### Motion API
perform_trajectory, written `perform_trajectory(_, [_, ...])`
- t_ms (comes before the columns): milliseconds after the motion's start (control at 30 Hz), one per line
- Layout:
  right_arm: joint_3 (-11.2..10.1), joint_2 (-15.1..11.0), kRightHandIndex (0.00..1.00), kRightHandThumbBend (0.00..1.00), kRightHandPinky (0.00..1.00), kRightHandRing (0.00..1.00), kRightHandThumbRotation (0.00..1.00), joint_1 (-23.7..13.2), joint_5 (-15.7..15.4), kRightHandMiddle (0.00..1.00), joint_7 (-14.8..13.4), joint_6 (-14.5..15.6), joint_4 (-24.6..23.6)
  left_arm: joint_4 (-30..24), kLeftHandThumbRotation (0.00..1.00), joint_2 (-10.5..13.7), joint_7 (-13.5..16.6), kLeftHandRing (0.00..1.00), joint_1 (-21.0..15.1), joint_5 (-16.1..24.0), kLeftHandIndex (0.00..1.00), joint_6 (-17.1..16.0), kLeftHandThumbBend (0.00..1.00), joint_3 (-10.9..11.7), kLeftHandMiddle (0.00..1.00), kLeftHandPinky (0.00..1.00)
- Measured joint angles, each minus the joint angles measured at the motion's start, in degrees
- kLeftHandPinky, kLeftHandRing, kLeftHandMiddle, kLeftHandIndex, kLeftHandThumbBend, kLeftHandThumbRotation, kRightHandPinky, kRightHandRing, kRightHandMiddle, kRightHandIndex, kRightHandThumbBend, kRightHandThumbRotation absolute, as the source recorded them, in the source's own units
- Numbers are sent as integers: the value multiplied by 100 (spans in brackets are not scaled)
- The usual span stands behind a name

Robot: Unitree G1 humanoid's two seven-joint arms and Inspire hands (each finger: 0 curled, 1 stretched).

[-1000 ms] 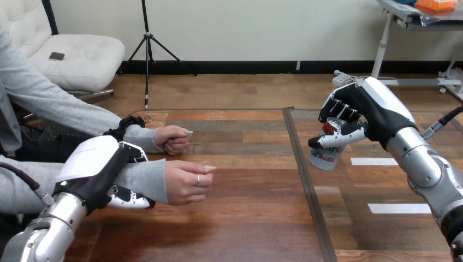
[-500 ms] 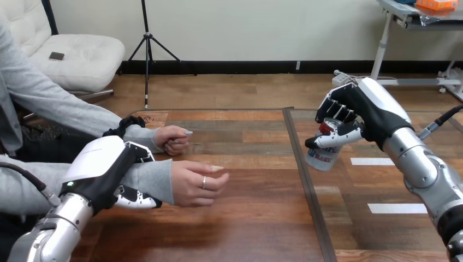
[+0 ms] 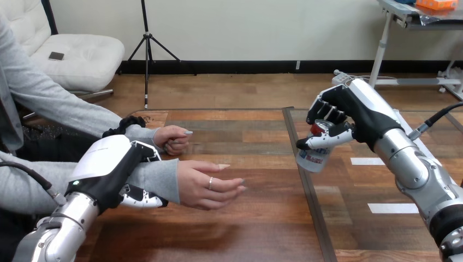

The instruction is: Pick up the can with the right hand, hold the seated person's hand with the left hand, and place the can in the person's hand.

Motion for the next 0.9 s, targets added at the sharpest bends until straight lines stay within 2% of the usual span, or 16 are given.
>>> perform_trajectory(900, [38,330,40,76,36,36,0,-1,-11,40,63,-235,-118,-85,0,-63,-40,34,0,-118,43,-72,66,0,40,30])
